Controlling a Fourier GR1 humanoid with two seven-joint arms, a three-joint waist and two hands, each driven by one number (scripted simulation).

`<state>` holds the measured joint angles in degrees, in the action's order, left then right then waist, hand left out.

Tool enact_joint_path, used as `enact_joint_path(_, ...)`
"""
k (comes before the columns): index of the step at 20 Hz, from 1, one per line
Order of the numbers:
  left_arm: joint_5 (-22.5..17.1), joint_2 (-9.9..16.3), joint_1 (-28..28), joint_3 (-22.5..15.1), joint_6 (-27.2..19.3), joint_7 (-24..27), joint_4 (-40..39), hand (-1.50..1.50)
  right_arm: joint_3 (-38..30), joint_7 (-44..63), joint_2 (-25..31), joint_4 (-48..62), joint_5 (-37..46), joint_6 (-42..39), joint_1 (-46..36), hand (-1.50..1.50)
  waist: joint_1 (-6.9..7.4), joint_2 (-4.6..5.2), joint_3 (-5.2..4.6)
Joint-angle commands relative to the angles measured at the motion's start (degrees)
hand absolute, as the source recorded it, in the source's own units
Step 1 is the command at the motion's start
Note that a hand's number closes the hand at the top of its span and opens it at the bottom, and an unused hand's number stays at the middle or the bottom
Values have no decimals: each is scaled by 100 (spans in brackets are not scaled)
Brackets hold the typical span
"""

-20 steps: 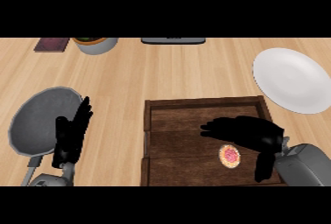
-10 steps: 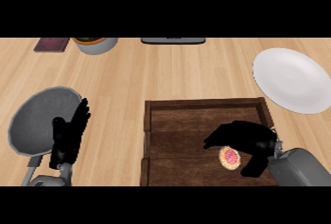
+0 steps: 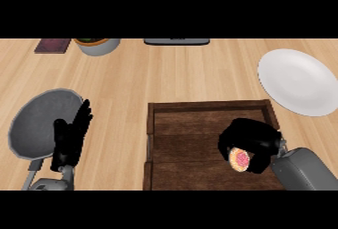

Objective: Pick the cupcake from the tray and place it in the plate

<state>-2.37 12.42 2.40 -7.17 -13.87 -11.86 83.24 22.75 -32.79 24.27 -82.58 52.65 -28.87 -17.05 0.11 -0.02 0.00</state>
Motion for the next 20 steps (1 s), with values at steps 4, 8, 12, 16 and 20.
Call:
enact_joint_path(4,64,9,-247,11,67,55,174,0,-930,746,-516,43,-78,660,-112,150,-2,-3,0)
enact_joint_path(8,132,-138,83,-43,-95,-136,95,0,-2075,2216,-831,1058,68,1449,-455,150,-1,74,8)
enact_joint_path(12,66,-75,43,-20,48,-143,145,0,-2635,2972,-894,1467,267,2095,-1132,150,95,38,3)
enact_joint_path(16,-14,-52,-88,142,146,178,-70,0,-3136,2850,-845,1483,-34,2580,-1537,150,59,19,1)
enact_joint_path(20,50,69,-83,139,187,-44,38,0,-3550,2981,-601,1038,42,3322,-1384,150,-14,-9,2)
